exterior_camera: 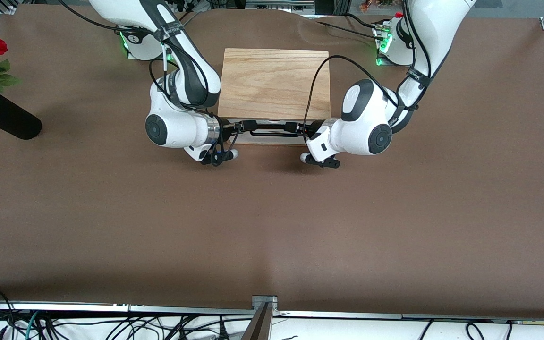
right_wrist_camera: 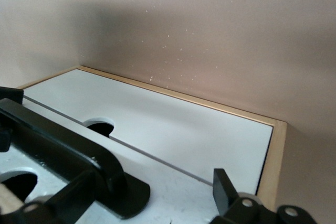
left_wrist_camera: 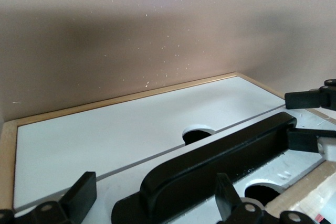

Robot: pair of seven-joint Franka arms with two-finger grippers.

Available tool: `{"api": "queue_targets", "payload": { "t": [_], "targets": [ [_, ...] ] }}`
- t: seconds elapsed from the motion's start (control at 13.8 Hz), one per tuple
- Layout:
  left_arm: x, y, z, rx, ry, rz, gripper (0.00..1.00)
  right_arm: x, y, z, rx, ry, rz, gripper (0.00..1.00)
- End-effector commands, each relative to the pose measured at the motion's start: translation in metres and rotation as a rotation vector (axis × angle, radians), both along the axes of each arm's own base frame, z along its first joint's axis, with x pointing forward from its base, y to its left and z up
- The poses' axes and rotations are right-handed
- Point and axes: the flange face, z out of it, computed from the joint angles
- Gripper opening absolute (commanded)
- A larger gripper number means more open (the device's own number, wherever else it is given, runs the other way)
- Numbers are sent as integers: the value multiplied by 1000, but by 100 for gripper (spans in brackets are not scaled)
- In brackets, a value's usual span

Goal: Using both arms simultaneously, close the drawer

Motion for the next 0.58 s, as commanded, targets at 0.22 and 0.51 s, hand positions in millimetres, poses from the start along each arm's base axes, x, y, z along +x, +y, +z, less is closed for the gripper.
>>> {"api": "queue_targets", "payload": {
  "t": [0.22,0.51],
  "targets": [
    [16,29,110,36,-165,-49,100,81,-82,80,-28,-30,-8,100],
    [35,75,156,184,-354,-92,100,101,-135,114,-180,-130,15,100]
  ]
}}
